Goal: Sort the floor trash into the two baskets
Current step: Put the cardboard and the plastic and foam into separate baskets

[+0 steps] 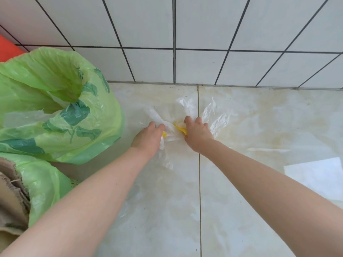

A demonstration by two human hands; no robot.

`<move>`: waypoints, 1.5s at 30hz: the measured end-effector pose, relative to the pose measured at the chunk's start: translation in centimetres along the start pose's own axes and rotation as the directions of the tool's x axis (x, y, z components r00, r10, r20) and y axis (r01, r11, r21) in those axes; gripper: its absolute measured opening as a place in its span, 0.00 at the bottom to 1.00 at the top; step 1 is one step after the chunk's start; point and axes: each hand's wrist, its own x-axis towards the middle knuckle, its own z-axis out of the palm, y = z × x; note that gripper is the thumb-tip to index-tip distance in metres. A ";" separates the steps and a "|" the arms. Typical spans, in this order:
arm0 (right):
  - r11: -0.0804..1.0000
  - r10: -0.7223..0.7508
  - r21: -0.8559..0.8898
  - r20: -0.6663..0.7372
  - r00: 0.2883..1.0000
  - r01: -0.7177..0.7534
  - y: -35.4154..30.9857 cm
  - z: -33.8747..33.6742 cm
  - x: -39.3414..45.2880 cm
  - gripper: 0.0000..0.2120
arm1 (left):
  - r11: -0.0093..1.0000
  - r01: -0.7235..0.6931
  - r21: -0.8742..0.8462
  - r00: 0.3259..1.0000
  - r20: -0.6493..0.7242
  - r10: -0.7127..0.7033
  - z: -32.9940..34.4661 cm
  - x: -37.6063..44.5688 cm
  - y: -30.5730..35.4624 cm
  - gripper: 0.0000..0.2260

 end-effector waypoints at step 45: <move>0.896 -0.385 -0.058 0.393 0.835 0.440 -15.0 7.6 -14.9 0.39 | 0.908 0.311 -0.281 0.949 0.148 -0.279 6.5 -30.3 -6.3 0.20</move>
